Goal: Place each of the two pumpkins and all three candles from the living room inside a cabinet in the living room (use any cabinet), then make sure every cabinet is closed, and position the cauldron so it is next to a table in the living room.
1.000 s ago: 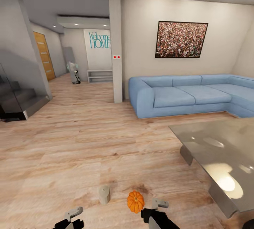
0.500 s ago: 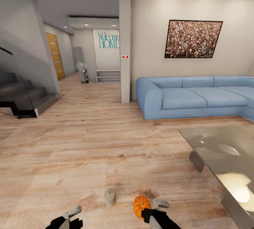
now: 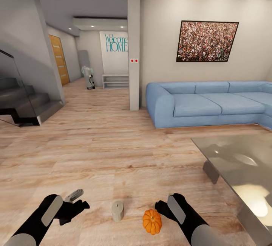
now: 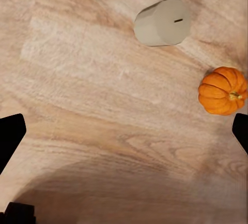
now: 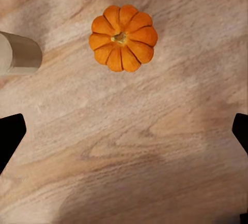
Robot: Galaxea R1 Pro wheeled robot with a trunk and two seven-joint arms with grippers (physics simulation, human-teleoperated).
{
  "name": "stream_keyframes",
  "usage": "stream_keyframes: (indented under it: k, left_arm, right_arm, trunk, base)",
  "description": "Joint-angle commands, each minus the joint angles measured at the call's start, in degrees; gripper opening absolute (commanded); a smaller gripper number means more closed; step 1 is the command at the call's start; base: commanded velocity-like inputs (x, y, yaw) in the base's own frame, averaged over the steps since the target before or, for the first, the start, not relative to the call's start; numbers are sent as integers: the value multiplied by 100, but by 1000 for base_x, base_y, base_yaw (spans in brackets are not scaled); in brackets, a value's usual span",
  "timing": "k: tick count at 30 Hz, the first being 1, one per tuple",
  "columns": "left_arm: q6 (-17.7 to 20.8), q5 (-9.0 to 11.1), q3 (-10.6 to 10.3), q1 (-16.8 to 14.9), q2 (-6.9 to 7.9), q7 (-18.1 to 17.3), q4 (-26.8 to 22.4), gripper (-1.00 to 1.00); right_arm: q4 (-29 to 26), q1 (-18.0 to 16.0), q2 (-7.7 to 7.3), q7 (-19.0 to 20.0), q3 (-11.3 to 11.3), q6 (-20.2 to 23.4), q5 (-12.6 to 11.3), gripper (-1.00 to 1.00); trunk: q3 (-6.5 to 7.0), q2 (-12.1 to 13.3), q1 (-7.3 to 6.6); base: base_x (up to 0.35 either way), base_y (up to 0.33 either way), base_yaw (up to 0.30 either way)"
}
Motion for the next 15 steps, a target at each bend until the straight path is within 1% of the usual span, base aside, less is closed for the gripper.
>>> stream_keyframes:
  k: [1, 15]
  left_arm:
    - [7, 2, 12, 0, 1, 0, -6, 100]
    - [24, 60, 49, -27, -3, 1, -45, 100]
  right_arm:
    - [-1, -14, 0, 2, -13, 8, -3, 100]
    - [4, -67, 17, 35, -96, -19, -26, 100]
  trunk:
    - [-19, -42, 23]
    - [-270, -603, 330]
  base:
    - [0, 0, 0]
    - [0, 0, 0]
